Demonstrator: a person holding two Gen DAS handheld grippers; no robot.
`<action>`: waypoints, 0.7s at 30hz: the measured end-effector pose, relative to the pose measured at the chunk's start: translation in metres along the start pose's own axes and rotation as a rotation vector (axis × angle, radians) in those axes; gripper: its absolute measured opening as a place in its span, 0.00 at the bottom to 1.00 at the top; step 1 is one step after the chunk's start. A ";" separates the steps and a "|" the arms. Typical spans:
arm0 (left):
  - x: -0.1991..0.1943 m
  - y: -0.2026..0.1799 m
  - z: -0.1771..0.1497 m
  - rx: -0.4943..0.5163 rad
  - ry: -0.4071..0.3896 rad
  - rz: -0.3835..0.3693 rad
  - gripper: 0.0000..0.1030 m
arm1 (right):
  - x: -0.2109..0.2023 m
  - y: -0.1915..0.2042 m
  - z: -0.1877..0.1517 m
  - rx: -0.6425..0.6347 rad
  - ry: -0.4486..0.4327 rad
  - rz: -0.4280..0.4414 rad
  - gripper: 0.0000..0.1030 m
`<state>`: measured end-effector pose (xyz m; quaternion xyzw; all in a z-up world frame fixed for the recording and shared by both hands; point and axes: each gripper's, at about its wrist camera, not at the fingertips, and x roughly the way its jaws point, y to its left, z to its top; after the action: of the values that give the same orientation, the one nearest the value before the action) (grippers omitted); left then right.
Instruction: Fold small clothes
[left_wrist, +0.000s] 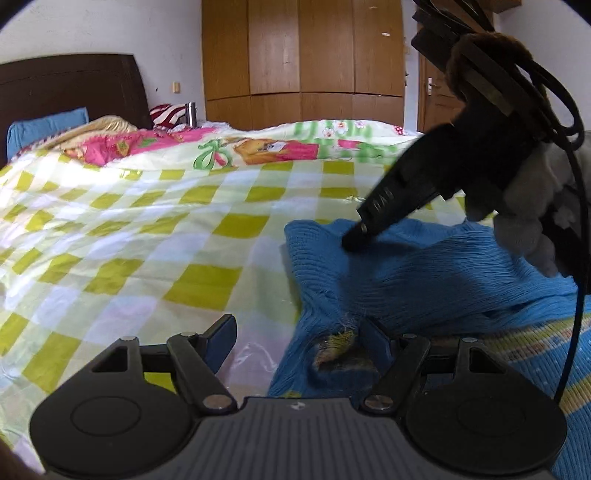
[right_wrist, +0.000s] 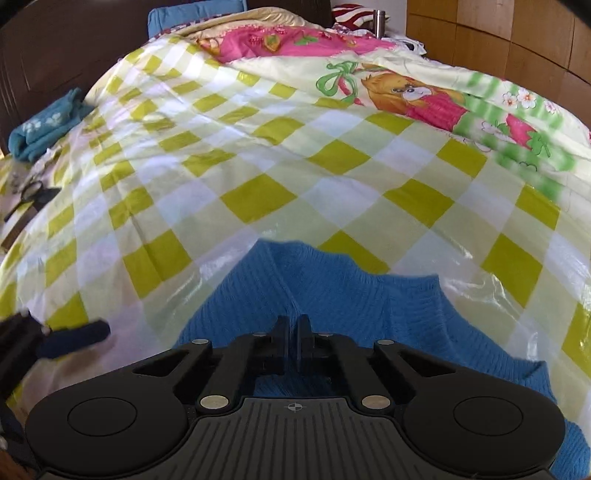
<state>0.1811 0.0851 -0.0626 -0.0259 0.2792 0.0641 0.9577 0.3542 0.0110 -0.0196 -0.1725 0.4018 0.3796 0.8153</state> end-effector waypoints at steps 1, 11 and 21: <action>0.001 0.003 0.000 -0.013 0.003 -0.003 0.84 | 0.003 0.000 0.003 0.004 -0.009 -0.006 0.01; 0.012 0.003 -0.004 0.018 0.042 0.073 0.85 | 0.023 -0.002 0.024 0.049 -0.024 -0.028 0.03; 0.012 0.004 -0.005 0.014 0.043 0.082 0.88 | -0.094 -0.043 -0.076 0.092 -0.062 -0.229 0.10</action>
<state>0.1881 0.0900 -0.0734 -0.0089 0.3010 0.1008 0.9482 0.3106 -0.1071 0.0064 -0.1679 0.3710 0.2706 0.8723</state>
